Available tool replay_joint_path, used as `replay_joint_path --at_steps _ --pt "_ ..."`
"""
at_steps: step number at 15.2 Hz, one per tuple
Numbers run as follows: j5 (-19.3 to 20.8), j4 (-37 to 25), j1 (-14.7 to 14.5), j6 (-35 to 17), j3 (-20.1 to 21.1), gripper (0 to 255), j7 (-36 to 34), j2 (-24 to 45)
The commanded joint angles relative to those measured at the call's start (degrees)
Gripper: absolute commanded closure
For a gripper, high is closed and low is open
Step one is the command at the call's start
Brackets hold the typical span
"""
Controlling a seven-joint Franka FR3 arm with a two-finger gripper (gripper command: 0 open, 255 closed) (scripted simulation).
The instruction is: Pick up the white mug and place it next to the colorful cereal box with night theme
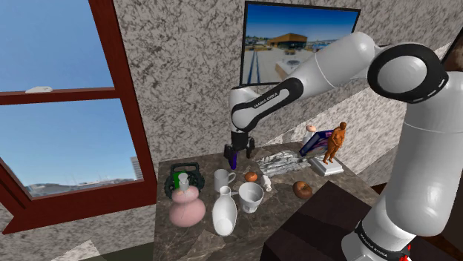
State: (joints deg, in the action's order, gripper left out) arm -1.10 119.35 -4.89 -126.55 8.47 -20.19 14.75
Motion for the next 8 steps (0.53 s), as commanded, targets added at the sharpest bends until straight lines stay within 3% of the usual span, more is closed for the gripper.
replay_joint_path --at_steps 1,8 --pt "0.8 -3.4 -0.5 -0.8 -0.1 0 -0.9 4.5" --pt "3.1 -18.4 -3.1 -1.1 -1.0 0 -3.9 20.8"
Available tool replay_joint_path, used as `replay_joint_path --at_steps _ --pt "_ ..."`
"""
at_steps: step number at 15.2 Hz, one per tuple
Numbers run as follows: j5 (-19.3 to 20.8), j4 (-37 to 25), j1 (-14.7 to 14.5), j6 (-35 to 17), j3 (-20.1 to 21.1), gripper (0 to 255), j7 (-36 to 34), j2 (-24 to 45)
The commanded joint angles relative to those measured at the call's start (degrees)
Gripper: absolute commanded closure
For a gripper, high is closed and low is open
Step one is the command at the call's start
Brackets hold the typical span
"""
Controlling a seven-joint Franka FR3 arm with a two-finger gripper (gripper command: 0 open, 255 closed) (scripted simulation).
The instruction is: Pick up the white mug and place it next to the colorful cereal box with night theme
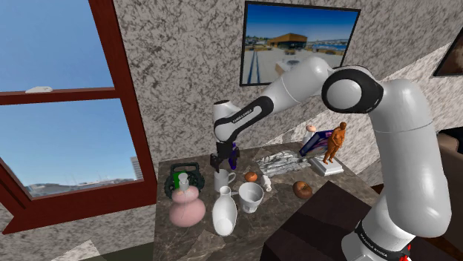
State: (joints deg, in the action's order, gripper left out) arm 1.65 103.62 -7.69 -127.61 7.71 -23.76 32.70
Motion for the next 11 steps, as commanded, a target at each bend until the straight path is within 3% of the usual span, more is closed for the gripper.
replay_joint_path --at_steps 1,6,11 --pt "0.6 -5.2 -0.7 0.2 -0.4 0 -0.6 5.3" --pt "1.4 -19.9 -2.7 3.0 -1.1 0 -1.8 17.9" --pt "1.6 -20.3 -2.9 1.1 -1.3 0 -1.9 20.2"
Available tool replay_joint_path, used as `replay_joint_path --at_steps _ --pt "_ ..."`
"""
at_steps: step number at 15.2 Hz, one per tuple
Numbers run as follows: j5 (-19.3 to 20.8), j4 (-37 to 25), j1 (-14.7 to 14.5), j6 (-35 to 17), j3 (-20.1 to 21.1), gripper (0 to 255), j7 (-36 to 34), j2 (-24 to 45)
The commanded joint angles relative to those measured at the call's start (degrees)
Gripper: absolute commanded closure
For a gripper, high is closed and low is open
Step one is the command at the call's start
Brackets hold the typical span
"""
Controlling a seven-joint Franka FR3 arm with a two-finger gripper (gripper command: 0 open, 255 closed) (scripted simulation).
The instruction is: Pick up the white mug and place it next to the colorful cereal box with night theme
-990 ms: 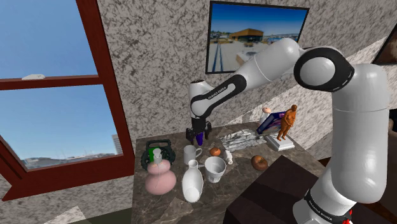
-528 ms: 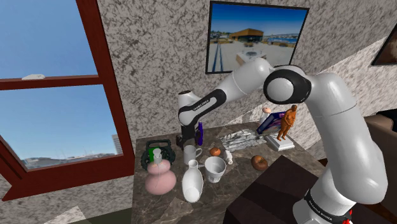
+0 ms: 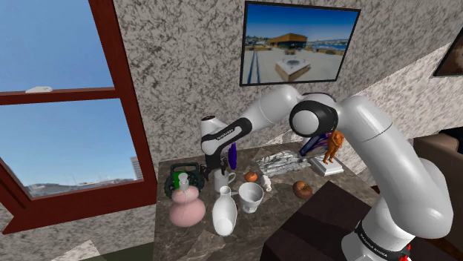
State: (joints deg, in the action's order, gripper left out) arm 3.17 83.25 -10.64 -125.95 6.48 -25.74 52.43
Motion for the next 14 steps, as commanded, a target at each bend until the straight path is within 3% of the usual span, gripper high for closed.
replay_joint_path --at_steps 1,11,12,14 --pt "0.1 0.1 0.0 -1.0 -0.1 0 0.0 1.0" --pt "0.2 0.0 -0.1 -2.2 -0.2 0 0.0 2.2" --pt "0.2 0.0 -0.1 -2.2 -0.2 255 0.0 2.2" --pt "0.2 0.0 -0.1 -2.2 -0.2 255 0.0 2.2"
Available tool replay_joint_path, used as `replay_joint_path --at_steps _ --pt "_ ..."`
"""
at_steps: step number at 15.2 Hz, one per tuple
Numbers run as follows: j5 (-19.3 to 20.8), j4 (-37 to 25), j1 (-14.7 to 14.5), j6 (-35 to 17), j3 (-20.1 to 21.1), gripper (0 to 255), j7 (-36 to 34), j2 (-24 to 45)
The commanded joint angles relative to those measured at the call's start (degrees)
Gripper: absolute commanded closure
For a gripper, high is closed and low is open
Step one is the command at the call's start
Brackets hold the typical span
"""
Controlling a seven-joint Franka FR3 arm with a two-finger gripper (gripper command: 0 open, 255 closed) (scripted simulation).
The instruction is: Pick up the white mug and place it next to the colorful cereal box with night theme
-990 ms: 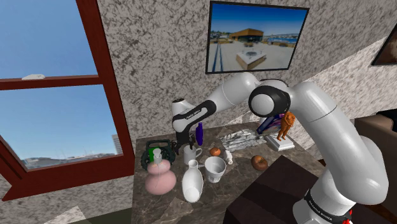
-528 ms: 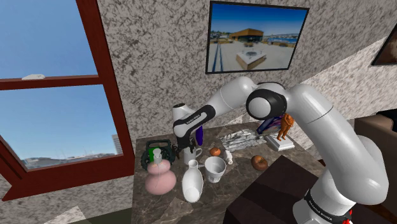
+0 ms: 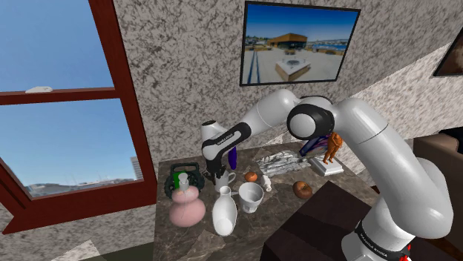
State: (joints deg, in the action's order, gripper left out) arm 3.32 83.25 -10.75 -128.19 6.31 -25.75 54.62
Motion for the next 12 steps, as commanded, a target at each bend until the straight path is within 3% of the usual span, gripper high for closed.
replay_joint_path --at_steps 1,12 --pt "0.0 0.0 0.0 0.0 0.0 255 0.0 0.0" --pt "-0.2 1.4 0.2 1.7 0.2 255 0.0 -3.1"
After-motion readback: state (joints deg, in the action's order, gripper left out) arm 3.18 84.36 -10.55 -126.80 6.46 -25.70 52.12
